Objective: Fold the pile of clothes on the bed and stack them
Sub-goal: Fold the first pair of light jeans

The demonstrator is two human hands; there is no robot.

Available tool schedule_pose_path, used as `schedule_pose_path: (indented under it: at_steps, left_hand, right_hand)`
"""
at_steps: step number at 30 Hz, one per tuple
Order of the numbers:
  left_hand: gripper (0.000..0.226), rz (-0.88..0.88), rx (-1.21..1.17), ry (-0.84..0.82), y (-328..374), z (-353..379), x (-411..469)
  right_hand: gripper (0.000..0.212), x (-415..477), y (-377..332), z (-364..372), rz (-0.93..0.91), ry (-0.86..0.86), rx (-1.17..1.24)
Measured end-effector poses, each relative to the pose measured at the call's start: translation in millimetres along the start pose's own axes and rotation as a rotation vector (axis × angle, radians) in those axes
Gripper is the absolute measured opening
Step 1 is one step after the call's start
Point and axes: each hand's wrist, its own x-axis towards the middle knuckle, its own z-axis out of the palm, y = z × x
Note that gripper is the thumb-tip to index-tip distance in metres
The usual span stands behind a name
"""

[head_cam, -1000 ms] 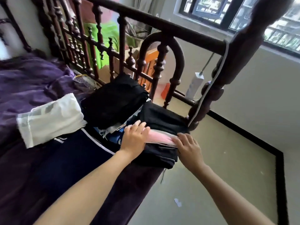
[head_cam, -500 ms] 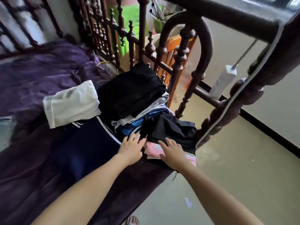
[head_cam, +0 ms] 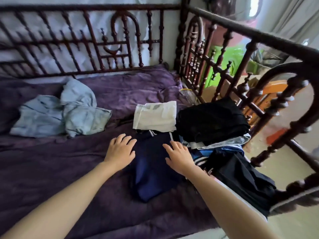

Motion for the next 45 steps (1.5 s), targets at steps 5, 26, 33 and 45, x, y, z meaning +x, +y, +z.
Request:
schedule_pose_path:
  at_steps: [5,26,33,45]
  left_hand:
    - [0.048,-0.27,0.014,0.045,-83.6,-21.2,-49.7]
    - [0.044,-0.448,-0.108,0.284,-319.2,-81.7,-273.2]
    - [0.046,-0.386,-0.147,0.288,-350.1,-76.8,-270.2]
    - [0.041,-0.292,-0.131,0.207,-415.7,-40.6,-181.5]
  right_hand:
    - [0.059,30.8,-67.6,-13.2,-0.148,0.025,-0.039]
    - [0.058,21.3,-378.5,-23.5,-0.278,0.087,-0.132]
    - [0.057,18.8,-397.7,-13.2,-0.209,0.028,-0.162]
    - [0.056,143.5,-370.4,14.1,0.06,0.012,0.076]
